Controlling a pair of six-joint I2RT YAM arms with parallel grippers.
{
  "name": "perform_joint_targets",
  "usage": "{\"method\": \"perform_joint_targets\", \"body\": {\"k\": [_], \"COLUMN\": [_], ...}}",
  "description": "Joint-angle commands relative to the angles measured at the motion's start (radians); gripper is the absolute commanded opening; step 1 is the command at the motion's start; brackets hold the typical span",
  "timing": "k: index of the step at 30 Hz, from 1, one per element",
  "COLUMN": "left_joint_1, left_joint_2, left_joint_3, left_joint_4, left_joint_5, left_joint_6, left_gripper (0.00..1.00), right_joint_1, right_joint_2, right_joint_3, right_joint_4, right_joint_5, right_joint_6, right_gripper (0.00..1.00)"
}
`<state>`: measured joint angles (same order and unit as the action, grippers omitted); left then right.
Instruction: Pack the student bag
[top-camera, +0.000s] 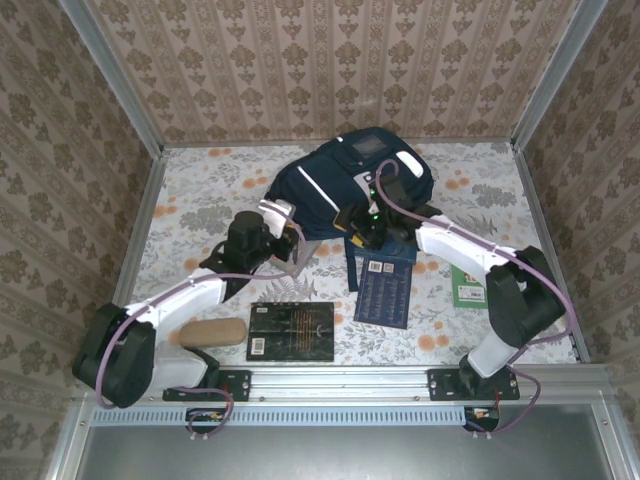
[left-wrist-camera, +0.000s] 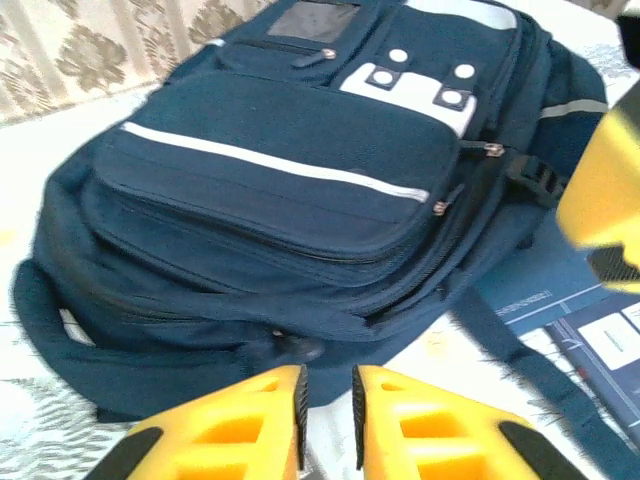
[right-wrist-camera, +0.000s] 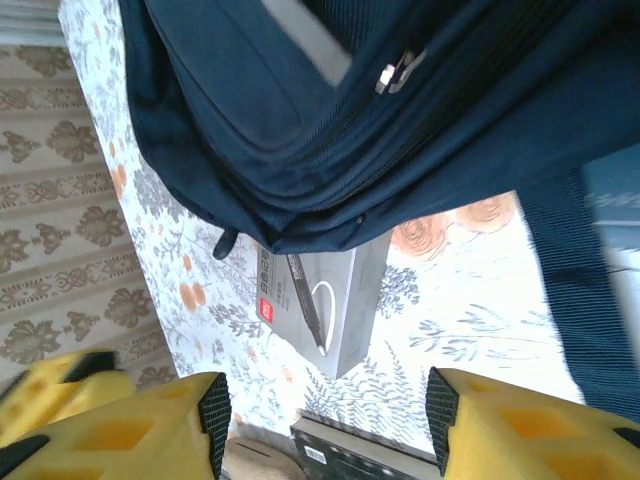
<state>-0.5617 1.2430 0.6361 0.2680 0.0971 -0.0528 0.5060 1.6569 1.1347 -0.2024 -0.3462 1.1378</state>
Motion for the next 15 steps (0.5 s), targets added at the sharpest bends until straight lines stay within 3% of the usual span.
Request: {"method": "perform_joint_targets", "body": {"k": [1,11,15], "left_joint_1": [0.017,0.025,0.025], "left_joint_2": [-0.062,-0.132,-0.134], "left_joint_3": [-0.013,-0.044,-0.037], "left_joint_4": [-0.044,-0.094,-0.106], "left_joint_5": [-0.01,-0.013,-0.003], "left_joint_6": [0.014,0.031,0.036], "left_gripper": [0.26,0.31,0.31], "right_joint_1": [0.018,0.033,0.034], "right_joint_2": [0.068,0.249,0.277], "right_joint_3": [-0.012,0.07,0.108], "right_joint_4": [0.15,0.26,0.267], "right_joint_5": [0.026,0.057,0.078], "right_joint_6": [0.153,0.322,0.331], "right_gripper": [0.55,0.53,0.37]}}
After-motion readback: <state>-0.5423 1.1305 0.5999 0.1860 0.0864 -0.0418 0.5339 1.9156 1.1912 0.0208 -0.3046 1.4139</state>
